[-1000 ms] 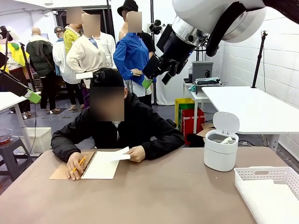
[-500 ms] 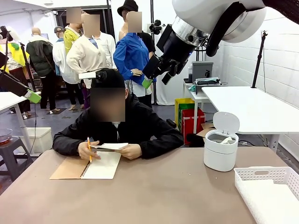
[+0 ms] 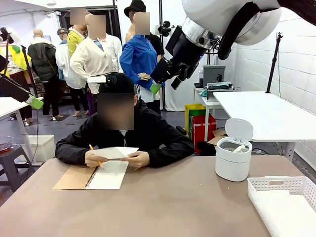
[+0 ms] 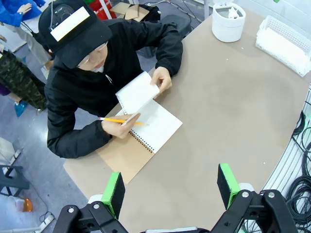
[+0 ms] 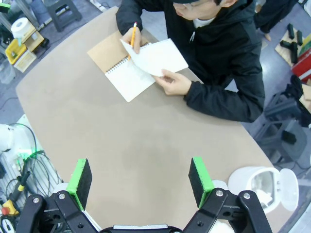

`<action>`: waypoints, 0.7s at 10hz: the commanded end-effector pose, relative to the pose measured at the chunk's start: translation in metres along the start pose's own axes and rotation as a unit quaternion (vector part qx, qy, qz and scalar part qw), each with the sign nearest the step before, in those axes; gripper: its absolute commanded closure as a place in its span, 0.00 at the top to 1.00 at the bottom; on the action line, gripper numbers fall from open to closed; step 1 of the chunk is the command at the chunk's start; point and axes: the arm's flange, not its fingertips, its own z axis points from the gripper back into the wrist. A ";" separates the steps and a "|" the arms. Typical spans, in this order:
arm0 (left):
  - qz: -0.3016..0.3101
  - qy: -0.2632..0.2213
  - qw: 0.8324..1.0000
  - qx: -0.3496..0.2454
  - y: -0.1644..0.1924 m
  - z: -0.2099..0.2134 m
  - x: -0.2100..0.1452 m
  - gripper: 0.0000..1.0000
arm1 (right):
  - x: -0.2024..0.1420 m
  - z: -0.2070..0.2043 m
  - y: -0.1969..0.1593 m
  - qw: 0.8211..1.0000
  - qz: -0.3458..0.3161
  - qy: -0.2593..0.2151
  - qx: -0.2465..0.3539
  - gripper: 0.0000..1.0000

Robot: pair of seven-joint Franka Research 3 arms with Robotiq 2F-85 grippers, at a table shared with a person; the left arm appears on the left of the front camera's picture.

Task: Sort the paper based on its condition.
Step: If a person hands you a paper, place it in the Organizing basket , and if it's crumpled, put it in the Trash can.

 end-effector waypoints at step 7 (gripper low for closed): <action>0.001 -0.002 1.000 0.002 0.001 0.000 -0.001 1.00 | 0.000 0.000 -0.002 1.000 -0.001 0.000 -0.001 1.00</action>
